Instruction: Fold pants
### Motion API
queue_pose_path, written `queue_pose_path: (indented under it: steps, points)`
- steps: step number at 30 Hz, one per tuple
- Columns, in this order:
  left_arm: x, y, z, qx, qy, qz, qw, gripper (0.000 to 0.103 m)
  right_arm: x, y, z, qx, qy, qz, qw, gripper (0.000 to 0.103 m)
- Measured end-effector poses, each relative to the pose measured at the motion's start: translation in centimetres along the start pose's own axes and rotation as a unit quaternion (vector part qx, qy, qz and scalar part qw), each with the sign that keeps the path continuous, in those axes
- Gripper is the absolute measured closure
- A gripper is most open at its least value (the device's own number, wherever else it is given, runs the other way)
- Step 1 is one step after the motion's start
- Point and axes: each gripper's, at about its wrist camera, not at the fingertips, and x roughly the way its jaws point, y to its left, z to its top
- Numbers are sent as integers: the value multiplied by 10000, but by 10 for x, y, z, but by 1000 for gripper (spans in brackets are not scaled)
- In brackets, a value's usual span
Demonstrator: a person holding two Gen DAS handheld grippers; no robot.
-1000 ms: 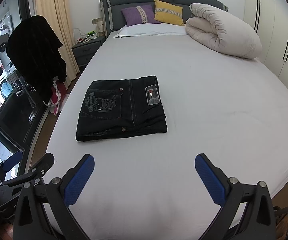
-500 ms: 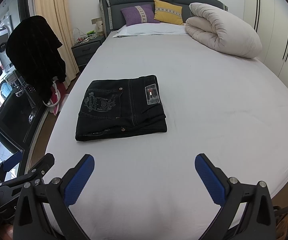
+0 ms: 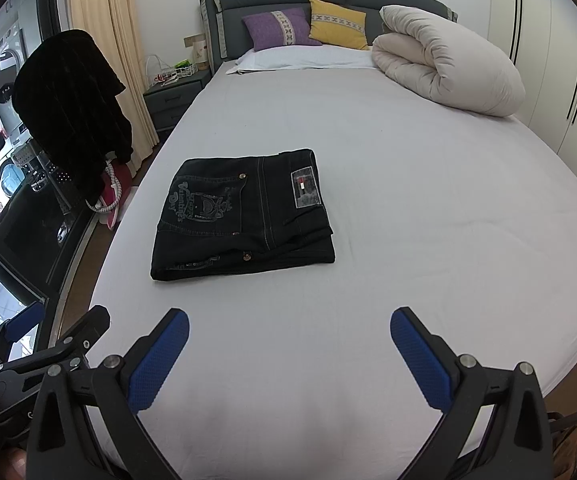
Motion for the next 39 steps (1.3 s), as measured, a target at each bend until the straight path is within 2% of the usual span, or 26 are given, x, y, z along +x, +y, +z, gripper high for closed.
queue_pose_path:
  steps: [39]
  points:
    - [3,-1,-3,22,30,-14,10000,0,1,-1,-5,-10,12,6,10000,0]
